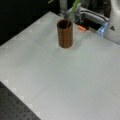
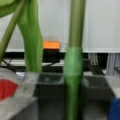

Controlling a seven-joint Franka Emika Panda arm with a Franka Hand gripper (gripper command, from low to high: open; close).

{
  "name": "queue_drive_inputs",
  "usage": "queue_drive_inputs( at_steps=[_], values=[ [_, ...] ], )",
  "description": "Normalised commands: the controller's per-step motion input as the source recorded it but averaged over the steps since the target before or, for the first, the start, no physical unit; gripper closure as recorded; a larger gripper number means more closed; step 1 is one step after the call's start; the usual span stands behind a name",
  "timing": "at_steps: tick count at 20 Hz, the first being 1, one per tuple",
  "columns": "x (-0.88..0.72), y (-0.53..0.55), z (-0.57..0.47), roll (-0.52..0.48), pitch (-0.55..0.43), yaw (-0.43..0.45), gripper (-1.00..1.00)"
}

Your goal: Flower insertion into a vase

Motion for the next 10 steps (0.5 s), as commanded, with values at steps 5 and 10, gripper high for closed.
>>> queue_drive_inputs(
  at_steps=[5, 10],
  values=[
    [0.17, -0.01, 0.00, -0.068, 0.436, 0.155, 1.00],
    [0.24, -0.11, 0.13, -0.123, 0.613, 0.172, 1.00]
  ],
)
